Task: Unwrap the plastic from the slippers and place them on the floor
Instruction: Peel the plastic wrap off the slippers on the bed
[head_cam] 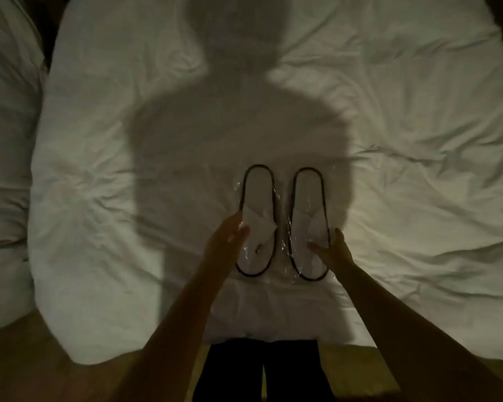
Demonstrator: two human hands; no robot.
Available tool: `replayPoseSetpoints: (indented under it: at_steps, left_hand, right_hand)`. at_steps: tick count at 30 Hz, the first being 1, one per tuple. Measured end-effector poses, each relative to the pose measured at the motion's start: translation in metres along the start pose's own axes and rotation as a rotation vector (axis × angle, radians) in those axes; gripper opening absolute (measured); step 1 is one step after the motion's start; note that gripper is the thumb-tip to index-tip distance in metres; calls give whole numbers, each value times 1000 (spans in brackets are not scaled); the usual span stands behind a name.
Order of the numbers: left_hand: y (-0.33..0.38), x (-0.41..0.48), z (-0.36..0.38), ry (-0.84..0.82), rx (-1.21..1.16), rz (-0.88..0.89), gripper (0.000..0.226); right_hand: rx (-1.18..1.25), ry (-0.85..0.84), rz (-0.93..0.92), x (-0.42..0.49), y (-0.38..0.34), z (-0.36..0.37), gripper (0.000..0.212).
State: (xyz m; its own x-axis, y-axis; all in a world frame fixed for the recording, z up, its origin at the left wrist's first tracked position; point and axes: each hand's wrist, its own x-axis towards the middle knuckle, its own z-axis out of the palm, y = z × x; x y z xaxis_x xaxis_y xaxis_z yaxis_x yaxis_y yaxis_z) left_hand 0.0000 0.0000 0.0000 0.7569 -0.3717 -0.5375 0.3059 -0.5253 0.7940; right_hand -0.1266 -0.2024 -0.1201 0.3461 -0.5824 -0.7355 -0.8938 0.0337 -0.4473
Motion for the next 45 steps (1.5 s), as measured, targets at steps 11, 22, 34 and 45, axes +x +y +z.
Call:
replayPoseSetpoints:
  at_steps: [11, 22, 34, 45]
  left_hand:
    - [19, -1, -15, 84, -80, -117, 32]
    - [101, -27, -4, 24, -269, -13, 53]
    - [171, -67, -42, 9, -332, 181, 9]
    - [245, -108, -82, -97, -213, 476, 41]
  right_hand:
    - [195, 30, -3, -9, -18, -3, 71]
    - [446, -38, -333, -125, -86, -46, 45]
    - [423, -170, -629, -229, -154, -103, 38]
    - [109, 533, -1339, -291, -288, -236, 53]
